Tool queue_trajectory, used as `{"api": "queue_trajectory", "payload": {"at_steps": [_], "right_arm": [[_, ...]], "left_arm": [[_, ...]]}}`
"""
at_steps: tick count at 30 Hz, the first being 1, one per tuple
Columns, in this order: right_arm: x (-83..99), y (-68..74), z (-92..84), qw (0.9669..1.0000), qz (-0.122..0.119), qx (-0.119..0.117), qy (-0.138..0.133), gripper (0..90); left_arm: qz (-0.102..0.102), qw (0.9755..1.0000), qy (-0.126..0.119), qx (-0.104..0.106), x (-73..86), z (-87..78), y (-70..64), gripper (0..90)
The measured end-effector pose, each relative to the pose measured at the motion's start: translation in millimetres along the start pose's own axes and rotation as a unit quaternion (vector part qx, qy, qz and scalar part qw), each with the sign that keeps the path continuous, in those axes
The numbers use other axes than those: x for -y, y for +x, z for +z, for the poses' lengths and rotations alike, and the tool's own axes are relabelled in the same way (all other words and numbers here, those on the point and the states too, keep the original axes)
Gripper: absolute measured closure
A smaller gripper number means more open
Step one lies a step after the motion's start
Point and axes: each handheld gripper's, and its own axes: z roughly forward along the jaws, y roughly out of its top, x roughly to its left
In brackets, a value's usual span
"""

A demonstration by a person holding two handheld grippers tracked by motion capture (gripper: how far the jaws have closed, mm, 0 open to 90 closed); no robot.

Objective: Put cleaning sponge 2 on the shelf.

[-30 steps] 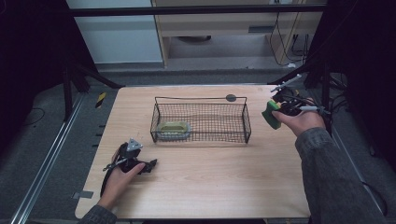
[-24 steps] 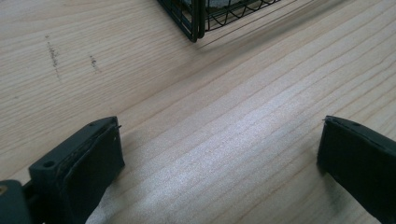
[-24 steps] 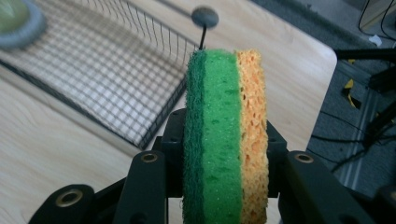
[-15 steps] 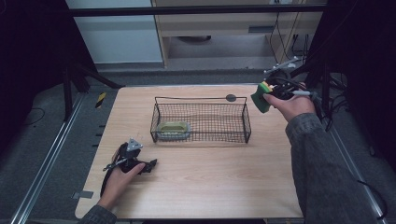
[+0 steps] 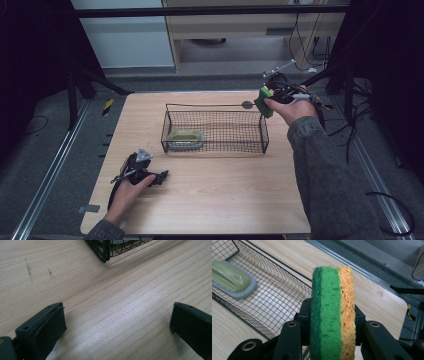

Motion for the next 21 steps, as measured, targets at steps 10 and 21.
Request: {"api": "queue_trajectory", "payload": {"at_steps": [10,21], "right_arm": [[-3.9,-0.5,14.8,1.0000,0.001,-0.006,0.000,64.5],[-0.3,5.1,32.9,0.9996,-0.004,-0.026,0.008,64.5]], "left_arm": [[-0.001,1.0000,0.000,0.000,-0.1,0.2,0.0,0.0],[-0.001,1.0000,0.000,0.000,-0.3,0.3,0.1,0.0]]}}
